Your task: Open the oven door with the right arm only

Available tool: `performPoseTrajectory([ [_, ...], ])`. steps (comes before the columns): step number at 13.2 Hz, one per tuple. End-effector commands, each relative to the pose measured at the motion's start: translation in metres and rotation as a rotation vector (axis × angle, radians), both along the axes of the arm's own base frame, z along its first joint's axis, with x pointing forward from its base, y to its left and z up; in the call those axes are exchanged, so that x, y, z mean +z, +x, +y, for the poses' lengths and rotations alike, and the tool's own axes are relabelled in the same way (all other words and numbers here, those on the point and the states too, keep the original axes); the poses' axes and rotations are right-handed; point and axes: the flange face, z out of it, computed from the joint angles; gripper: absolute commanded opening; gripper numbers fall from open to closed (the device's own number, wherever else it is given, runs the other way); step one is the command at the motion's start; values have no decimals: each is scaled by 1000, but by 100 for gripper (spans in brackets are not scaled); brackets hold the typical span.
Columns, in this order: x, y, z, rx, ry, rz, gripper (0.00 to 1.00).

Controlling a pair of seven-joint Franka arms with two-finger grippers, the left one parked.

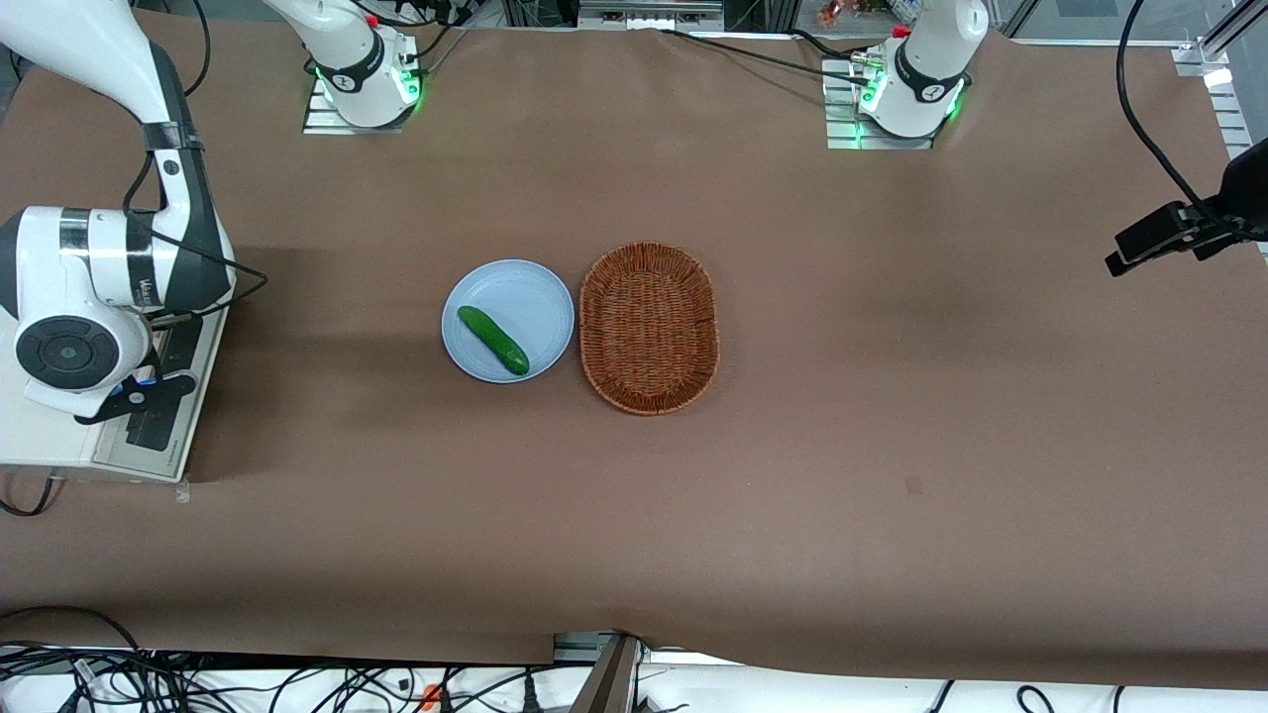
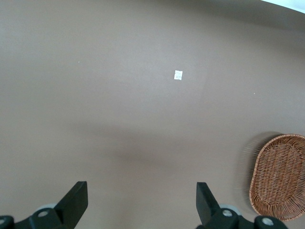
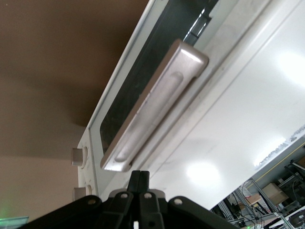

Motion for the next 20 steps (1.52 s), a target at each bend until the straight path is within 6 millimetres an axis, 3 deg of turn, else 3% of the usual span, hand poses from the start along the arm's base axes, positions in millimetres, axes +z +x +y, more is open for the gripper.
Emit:
performPoseTrajectory([
  [1,-7,5,1,33,-8,3,0],
  [5,-12,7,1,41,-4,-3,0],
  [20,-62,16,12,41,51,-17,0],
])
